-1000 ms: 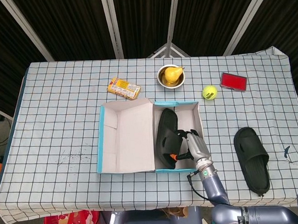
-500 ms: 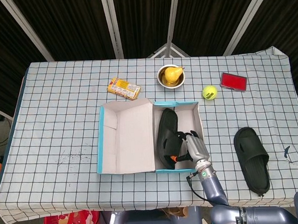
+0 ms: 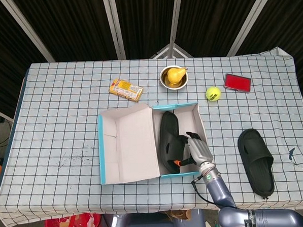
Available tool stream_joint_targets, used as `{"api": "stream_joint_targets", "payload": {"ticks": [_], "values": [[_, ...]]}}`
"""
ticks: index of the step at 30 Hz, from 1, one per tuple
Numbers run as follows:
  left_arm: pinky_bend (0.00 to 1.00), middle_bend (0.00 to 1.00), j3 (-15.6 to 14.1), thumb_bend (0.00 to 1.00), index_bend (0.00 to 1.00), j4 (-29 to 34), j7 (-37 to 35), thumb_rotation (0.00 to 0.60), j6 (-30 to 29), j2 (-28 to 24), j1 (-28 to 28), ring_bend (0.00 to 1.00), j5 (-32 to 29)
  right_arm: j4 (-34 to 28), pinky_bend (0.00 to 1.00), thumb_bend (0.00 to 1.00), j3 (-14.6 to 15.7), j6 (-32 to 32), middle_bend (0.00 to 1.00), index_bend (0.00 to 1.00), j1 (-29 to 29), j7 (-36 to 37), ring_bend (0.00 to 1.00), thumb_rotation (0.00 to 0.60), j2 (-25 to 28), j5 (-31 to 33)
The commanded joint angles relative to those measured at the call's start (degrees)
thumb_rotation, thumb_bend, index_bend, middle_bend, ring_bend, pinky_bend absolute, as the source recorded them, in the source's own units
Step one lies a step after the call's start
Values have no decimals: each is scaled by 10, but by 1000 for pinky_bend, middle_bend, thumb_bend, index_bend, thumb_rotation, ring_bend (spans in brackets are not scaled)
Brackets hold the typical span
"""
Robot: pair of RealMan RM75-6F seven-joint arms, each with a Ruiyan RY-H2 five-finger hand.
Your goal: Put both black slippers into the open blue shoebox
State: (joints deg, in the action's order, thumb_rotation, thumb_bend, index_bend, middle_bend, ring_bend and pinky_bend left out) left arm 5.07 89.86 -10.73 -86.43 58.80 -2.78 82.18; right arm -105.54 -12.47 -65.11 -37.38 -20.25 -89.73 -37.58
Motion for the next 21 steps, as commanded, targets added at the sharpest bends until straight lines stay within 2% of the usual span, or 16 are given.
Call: {"api": "stream_joint_targets", "payload": {"ticks": [1, 8, 21], "values": [[68, 0, 0, 382, 11, 0, 0, 600, 0, 0, 0, 0, 0, -10, 0, 361, 2, 13, 265, 327, -4, -7, 40, 600, 14, 5], [68, 0, 0, 382, 11, 1, 1, 600, -1, 0, 0, 0, 1, -24, 0, 257, 7, 37, 150, 230, -15, -20, 0, 600, 35, 23], [68, 0, 0, 382, 13, 1, 1, 600, 0, 0, 0, 0, 1, -41, 0, 254, -9, 10, 135, 224, -30, -32, 0, 600, 38, 49]]}}
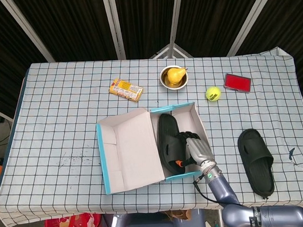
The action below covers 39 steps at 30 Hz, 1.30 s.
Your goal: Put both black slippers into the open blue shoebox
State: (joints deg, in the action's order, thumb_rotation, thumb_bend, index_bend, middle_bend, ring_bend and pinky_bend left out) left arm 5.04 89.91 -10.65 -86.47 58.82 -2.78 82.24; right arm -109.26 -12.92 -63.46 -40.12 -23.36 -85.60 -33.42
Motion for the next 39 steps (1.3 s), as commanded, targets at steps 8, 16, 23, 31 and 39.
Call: {"api": "stream_joint_targets", "payload": {"ticks": [8, 16, 23, 31, 39], "values": [[68, 0, 0, 382, 11, -1, -4, 600, -2, -1, 2, 0, 0, -8, 0, 254, -26, -31, 135, 224, -19, -13, 0, 600, -22, 55], [68, 0, 0, 382, 11, -2, -6, 600, -1, -1, 1, 0, 1, -5, 0, 254, -36, -60, 133, 224, -29, -31, 0, 600, -29, 91], [68, 0, -1, 382, 12, 1, -2, 600, -2, -1, 2, 0, 2, -4, 0, 254, -54, -85, 132, 224, -36, -42, 0, 600, -35, 129], [68, 0, -1, 382, 12, 1, 0, 600, 0, -1, 1, 0, 0, 12, 0, 254, -68, -105, 131, 224, -41, -47, 0, 600, -50, 153], [68, 0, -1, 382, 11, 0, -1, 600, -1, -1, 1, 0, 1, -1, 0, 254, -70, -98, 76, 196, -43, -61, 0, 600, -40, 164]]}}
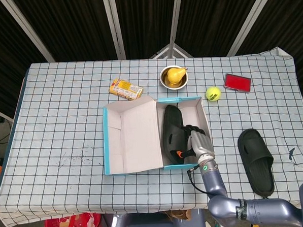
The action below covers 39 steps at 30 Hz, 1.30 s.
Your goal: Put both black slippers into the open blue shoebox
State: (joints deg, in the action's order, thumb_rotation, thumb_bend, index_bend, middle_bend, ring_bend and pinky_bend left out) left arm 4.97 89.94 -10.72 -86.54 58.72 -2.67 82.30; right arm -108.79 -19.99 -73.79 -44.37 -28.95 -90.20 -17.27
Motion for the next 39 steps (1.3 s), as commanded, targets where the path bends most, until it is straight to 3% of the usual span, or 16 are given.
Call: {"api": "stream_joint_targets", "payload": {"ticks": [1, 5, 16, 34, 39], "values": [[68, 0, 0, 382, 11, 0, 0, 600, -1, 0, 0, 0, 1, -10, 0, 248, 3, 12, 60, 173, -2, -11, 0, 600, 11, 4], [68, 0, 0, 382, 11, 0, -1, 600, -1, 0, 0, 0, 1, -26, 0, 174, 7, 36, 25, 90, -8, -28, 0, 600, 32, 16], [68, 0, -1, 381, 11, 0, 3, 600, 0, 1, -1, 0, 1, -41, 0, 126, 12, 62, 15, 73, -16, -30, 0, 600, 63, 25], [68, 0, 0, 382, 11, 0, 2, 600, 0, 0, 0, 0, 0, -133, 0, 126, 2, 6, 15, 73, -37, -67, 0, 600, 144, 53], [68, 0, 0, 382, 11, 0, 0, 600, -1, 0, 1, 0, -1, -190, 0, 125, -4, -27, 14, 73, -12, -50, 0, 600, 204, 13]]}}
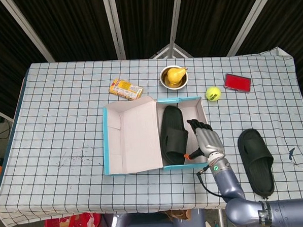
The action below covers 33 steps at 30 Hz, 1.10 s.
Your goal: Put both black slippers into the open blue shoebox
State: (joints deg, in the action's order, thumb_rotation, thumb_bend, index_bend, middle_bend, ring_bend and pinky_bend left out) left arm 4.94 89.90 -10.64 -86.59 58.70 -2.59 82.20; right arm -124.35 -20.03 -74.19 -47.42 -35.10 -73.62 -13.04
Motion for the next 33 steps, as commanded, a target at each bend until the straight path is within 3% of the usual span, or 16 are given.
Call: {"api": "stream_joint_targets", "payload": {"ticks": [1, 6, 11, 14, 20, 26, 33], "values": [[68, 0, 0, 382, 11, 0, -1, 600, 0, 0, 0, 0, 0, -49, 0, 125, -1, -31, 14, 73, 29, 18, 0, 600, 56, -46], [68, 0, 0, 382, 11, 2, 0, 600, -4, -1, 2, 0, 0, -80, 0, 126, 27, -51, 15, 73, 98, 56, 0, 600, 151, -129], [68, 0, 2, 382, 11, 4, 3, 600, -5, -1, 3, 0, -2, -42, 0, 125, 75, -11, 15, 73, 152, 88, 0, 600, 220, -182], [68, 0, 3, 382, 11, 5, 6, 600, -5, -1, 3, 0, -4, 1, 0, 125, 107, 26, 15, 73, 172, 98, 0, 600, 235, -214], [68, 0, 3, 382, 11, 6, 16, 600, -2, 2, 1, 0, -7, 80, 0, 126, 144, 79, 15, 73, 193, 126, 0, 600, 208, -265], [68, 0, 3, 382, 11, 7, 35, 600, 3, 6, -2, 0, -10, 156, 0, 125, 154, 116, 15, 73, 190, 143, 0, 600, 157, -286], [68, 0, 8, 382, 10, 3, 76, 600, 19, 19, -11, 0, -31, 223, 0, 125, 172, 178, 15, 73, 180, 145, 0, 600, 134, -296]]}}
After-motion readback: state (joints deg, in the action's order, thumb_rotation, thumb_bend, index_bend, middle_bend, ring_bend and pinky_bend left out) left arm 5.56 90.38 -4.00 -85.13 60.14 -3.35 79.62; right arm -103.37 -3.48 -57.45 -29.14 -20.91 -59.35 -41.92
